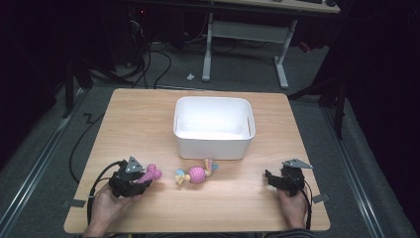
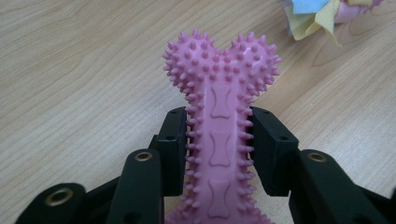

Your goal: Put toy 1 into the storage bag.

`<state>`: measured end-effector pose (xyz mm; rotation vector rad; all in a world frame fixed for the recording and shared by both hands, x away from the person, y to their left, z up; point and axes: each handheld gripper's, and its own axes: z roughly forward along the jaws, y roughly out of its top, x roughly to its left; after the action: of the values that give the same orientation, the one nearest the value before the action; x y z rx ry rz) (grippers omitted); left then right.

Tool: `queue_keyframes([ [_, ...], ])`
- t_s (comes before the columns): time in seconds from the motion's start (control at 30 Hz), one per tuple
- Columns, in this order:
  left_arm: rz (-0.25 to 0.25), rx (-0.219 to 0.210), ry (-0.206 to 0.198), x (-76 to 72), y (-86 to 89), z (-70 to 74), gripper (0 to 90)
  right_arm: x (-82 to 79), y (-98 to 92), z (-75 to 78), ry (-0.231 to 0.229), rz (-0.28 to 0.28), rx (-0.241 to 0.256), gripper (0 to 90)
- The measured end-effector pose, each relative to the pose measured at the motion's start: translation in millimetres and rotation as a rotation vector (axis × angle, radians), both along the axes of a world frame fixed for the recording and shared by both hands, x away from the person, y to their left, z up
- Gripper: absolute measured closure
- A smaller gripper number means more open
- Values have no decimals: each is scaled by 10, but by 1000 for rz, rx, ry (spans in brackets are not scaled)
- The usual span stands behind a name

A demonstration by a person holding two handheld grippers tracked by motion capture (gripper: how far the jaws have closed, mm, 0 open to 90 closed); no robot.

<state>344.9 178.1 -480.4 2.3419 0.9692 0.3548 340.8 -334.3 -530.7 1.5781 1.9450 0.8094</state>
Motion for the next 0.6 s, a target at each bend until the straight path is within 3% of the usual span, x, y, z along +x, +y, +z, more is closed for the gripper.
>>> queue_keyframes([
  [0.27,-4,-46,-7,19,22,117,597,-3,5,0,-2,3,-3,240],
  [0.43,-9,-49,-2,85,20,200,597,10,2,0,-3,-6,1,253],
  [0.6,-18,-58,-25,108,-31,337,598,11,2,1,-4,-8,0,254],
])
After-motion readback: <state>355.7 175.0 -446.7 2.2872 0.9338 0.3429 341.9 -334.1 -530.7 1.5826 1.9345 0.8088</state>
